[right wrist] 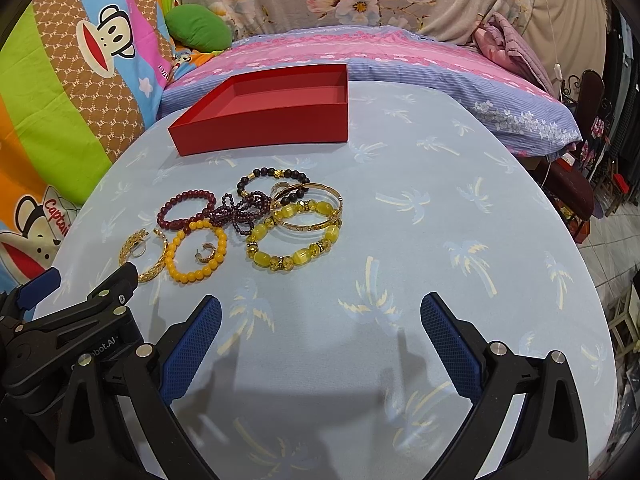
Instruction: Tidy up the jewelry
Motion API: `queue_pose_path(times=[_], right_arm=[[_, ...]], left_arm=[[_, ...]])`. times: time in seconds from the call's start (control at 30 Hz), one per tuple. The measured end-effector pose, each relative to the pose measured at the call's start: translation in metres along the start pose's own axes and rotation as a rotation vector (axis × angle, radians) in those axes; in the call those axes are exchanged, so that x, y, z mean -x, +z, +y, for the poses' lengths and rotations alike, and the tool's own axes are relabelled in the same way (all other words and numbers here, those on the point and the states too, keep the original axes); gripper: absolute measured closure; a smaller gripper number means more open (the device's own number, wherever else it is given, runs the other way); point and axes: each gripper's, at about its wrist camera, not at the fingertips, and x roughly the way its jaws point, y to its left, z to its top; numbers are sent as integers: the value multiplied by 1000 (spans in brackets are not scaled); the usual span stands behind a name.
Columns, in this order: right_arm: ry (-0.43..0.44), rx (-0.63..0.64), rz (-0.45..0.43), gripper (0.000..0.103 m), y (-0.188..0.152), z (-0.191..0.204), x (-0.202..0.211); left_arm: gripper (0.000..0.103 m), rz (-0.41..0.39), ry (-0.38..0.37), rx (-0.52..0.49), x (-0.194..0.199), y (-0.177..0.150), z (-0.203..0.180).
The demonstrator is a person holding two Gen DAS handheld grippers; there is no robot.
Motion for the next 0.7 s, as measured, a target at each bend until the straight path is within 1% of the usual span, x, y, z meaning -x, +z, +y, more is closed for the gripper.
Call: queue_pose_path(times=[0.7], right_arm=[[2,-3,1,7,-1,-2,0]], left_arm=[[7,11,-4,8,-1,-5,-1]])
